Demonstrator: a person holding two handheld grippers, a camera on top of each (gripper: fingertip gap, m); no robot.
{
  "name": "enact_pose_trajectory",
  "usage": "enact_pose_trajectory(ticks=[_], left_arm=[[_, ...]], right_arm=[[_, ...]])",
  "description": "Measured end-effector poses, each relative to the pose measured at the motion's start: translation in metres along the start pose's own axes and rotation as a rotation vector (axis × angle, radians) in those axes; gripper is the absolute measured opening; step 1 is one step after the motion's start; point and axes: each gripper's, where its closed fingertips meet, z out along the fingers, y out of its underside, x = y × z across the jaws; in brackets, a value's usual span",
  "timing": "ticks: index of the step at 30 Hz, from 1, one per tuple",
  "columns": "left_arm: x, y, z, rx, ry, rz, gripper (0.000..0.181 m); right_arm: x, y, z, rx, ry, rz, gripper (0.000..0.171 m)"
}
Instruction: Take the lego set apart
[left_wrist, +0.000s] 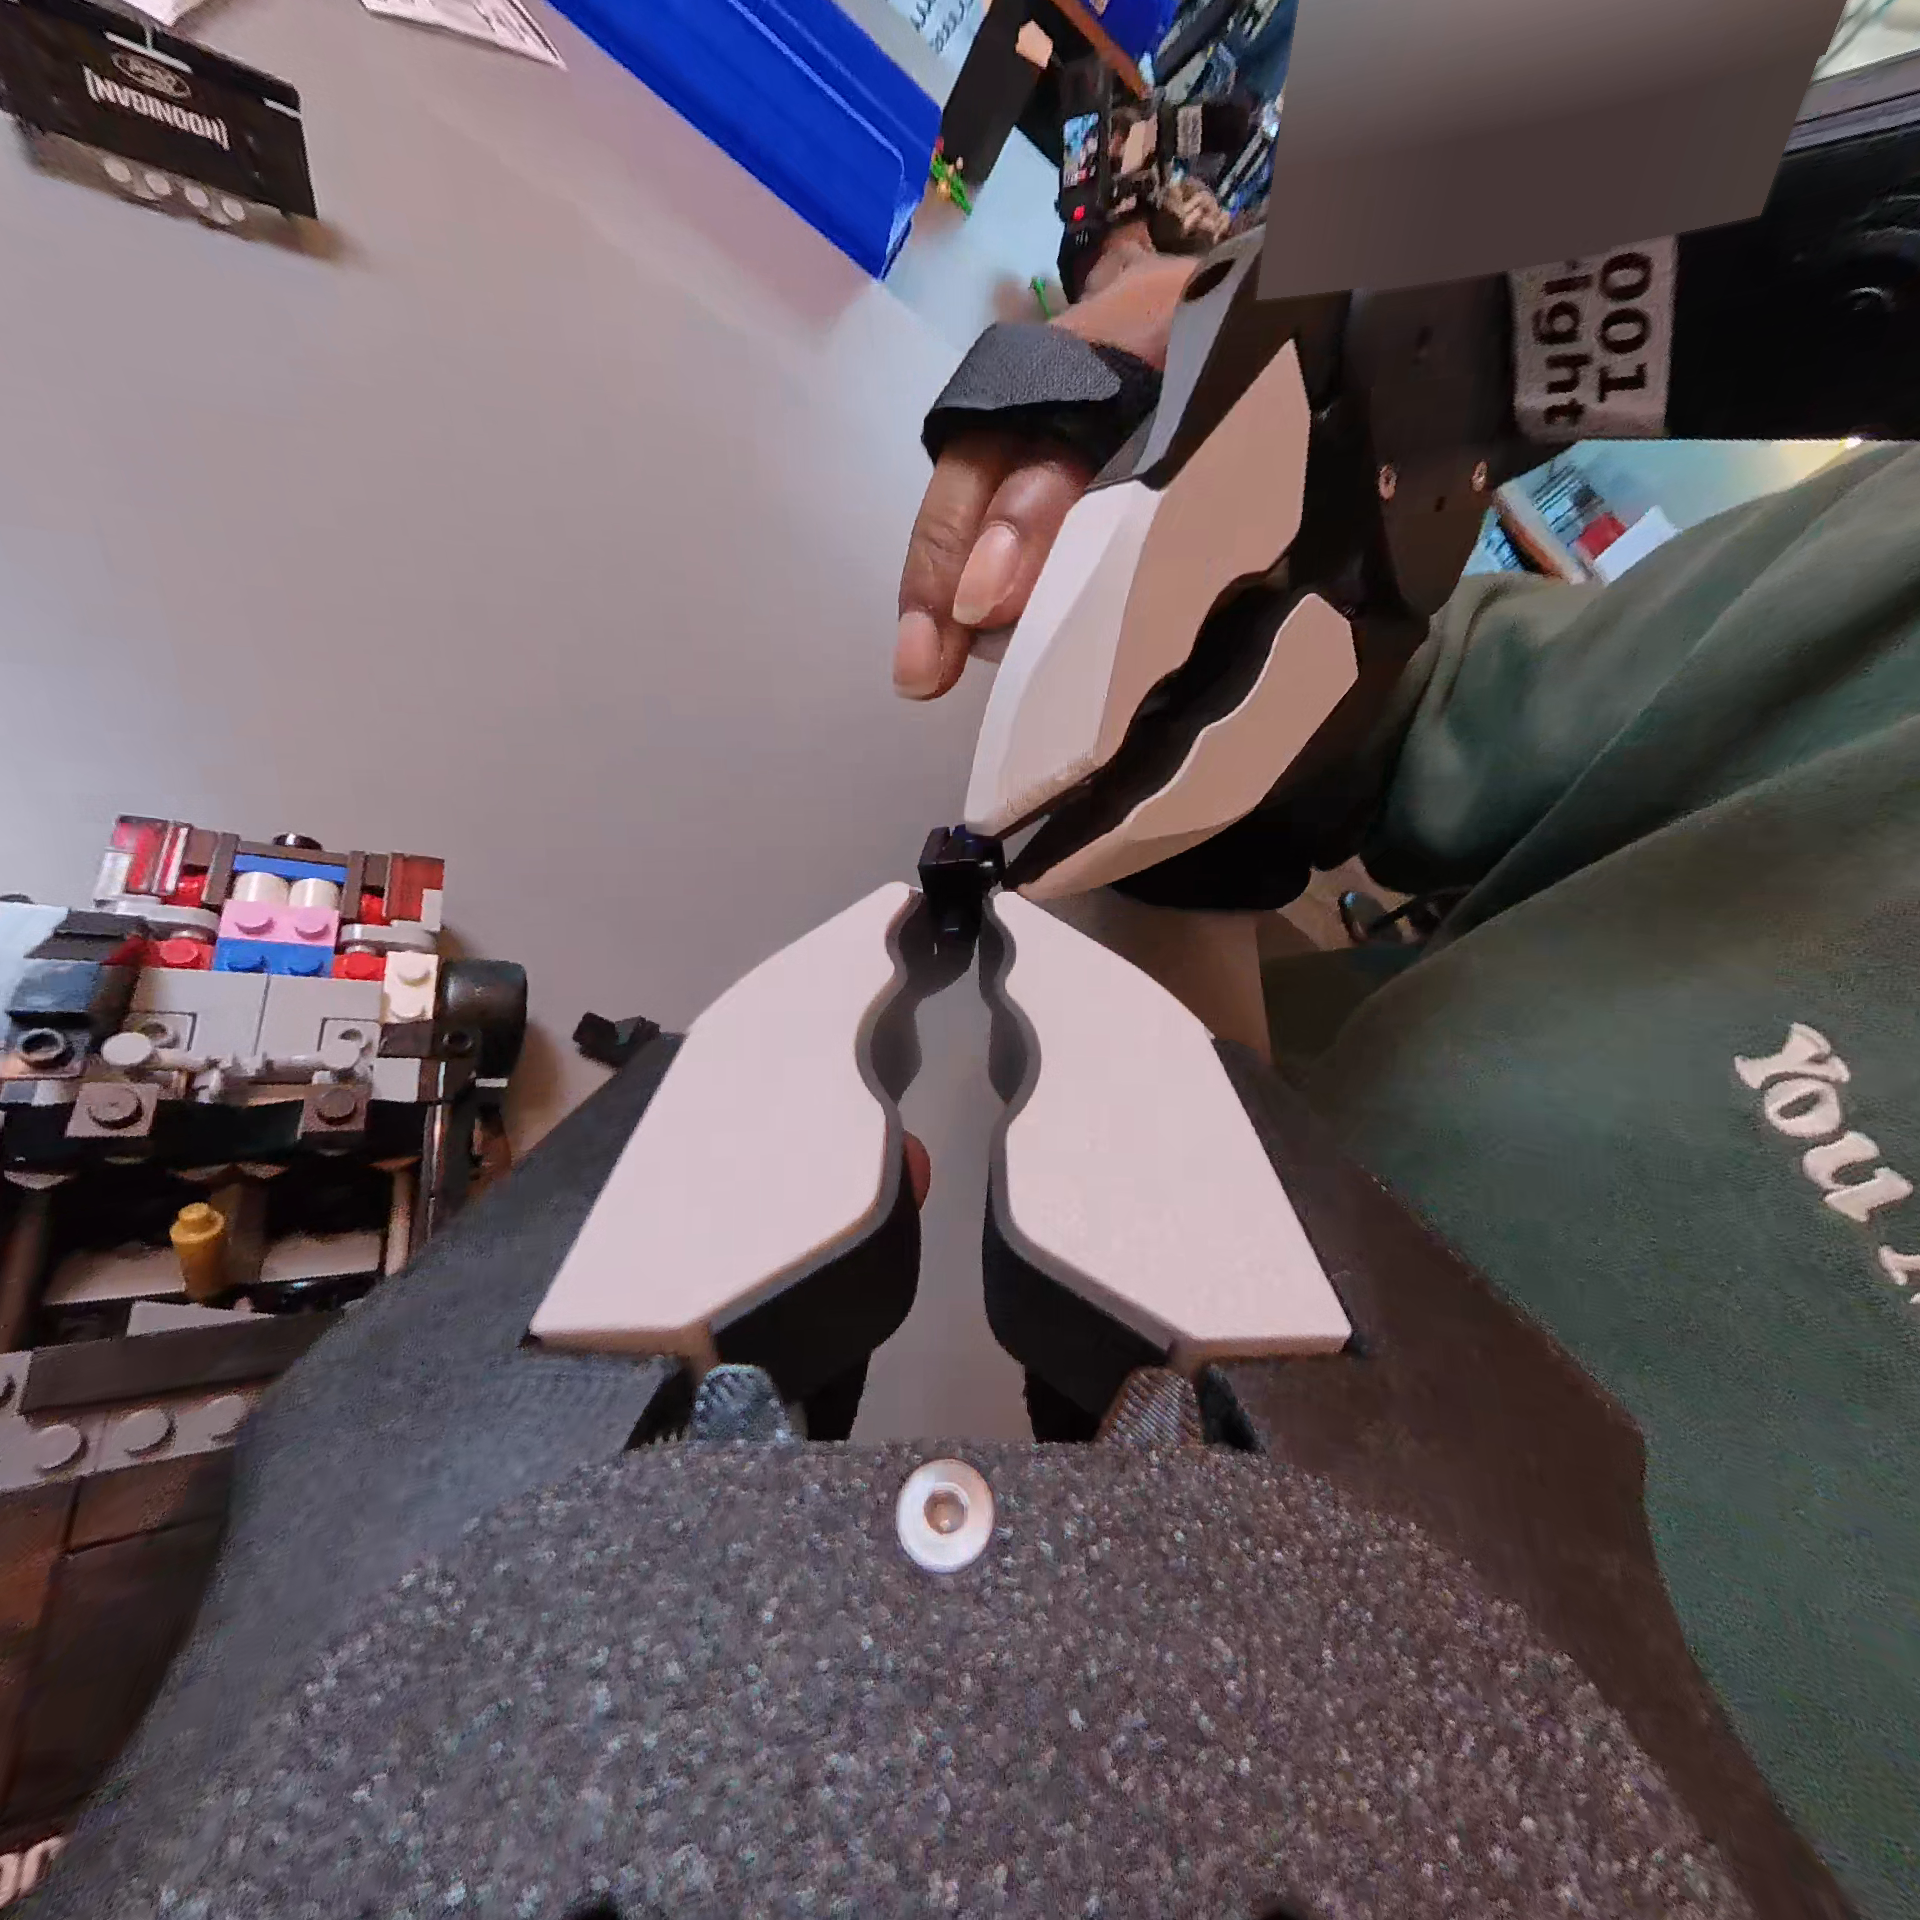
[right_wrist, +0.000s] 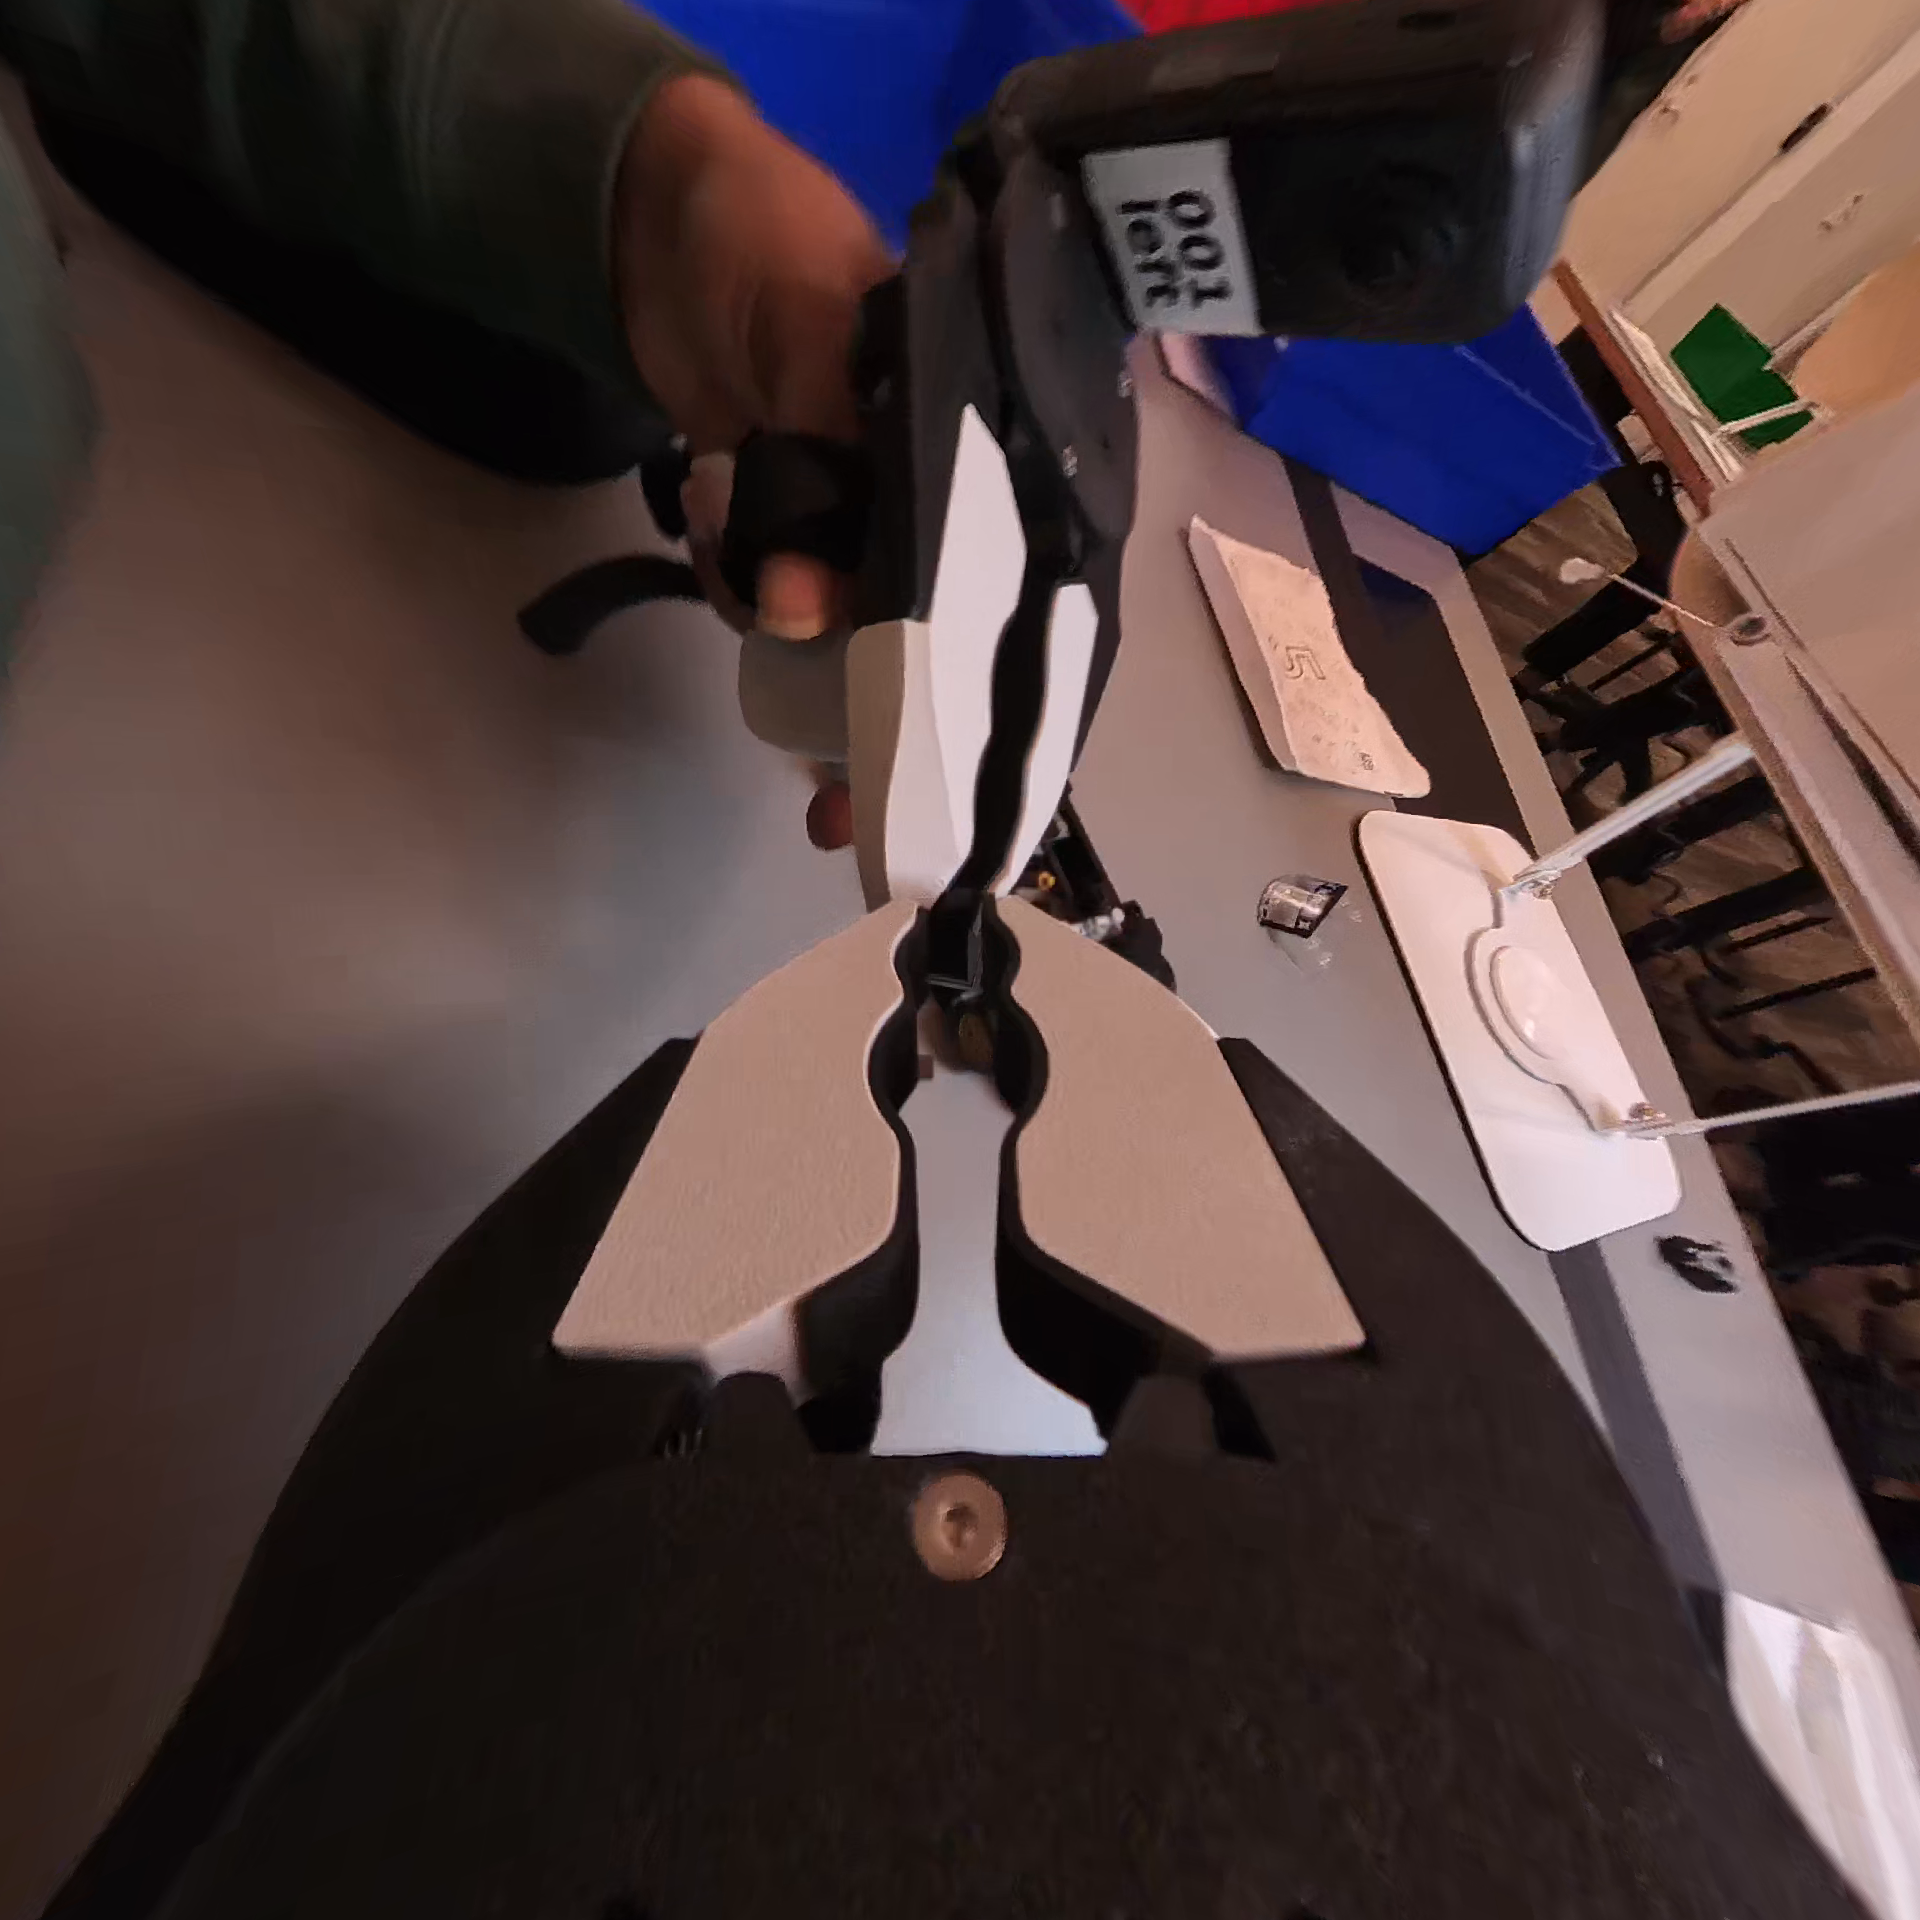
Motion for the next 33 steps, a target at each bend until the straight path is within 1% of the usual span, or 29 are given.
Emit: enact_pose_trajectory(ticks=[3, 6, 8, 11, 13, 16, 18, 20, 21, 23, 25, 28, 33], left_arm=[[0.001, 0.004, 0.001, -0.031, -0.004, 0.017, 0.007], [0.001, 0.01, 0.002, -0.062, -0.012, 0.045, 0.008], [0.001, 0.01, 0.002, -0.05, 0.006, 0.02, 0.008], [-0.005, 0.01, 0.001, -0.058, -0.036, 0.03, 0.007], [-0.006, 0.01, 0.0, -0.056, -0.027, 0.005, 0.007], [-0.006, 0.012, 0.0, -0.06, -0.016, 0.007, 0.008], [-0.006, 0.012, -0.001, -0.062, -0.017, 0.038, 0.008], [-0.007, 0.022, 0.003, -0.119, -0.047, 0.121, 0.007], [-0.008, 0.024, 0.007, -0.13, -0.066, 0.143, 0.007], [-0.012, 0.022, 0.005, -0.124, -0.091, 0.164, 0.007], [-0.013, 0.018, -0.001, -0.104, -0.092, 0.167, 0.007], [-0.016, 0.016, -0.001, -0.079, -0.083, 0.124, 0.007], [-0.014, 0.008, -0.002, -0.014, -0.042, 0.054, 0.007]], right_arm=[[-0.006, 0.01, 0.002, -0.08, -0.005, -0.074, 0.011], [-0.012, 0.013, 0.005, -0.085, -0.011, -0.085, 0.014], [-0.011, 0.013, 0.005, -0.073, 0.007, -0.072, 0.011], [-0.007, 0.013, 0.007, -0.064, 0.063, -0.069, 0.009], [-0.005, 0.013, 0.008, -0.062, 0.097, -0.08, 0.008], [-0.006, 0.013, 0.01, -0.067, 0.09, -0.04, 0.007], [-0.005, 0.011, 0.009, -0.023, 0.054, 0.078, 0.007], [0.004, 0.006, 0.005, 0.083, 0.006, 0.285, 0.007], [0.004, 0.006, 0.004, 0.114, -0.045, 0.369, 0.007], [0.001, 0.006, 0.003, 0.17, -0.114, 0.481, 0.007], [0.012, 0.002, -0.005, 0.274, -0.141, 0.631, 0.007], [0.025, 0.007, -0.014, 0.308, -0.154, 0.715, 0.008], [0.03, 0.001, -0.025, 0.444, -0.257, 0.871, 0.008]])
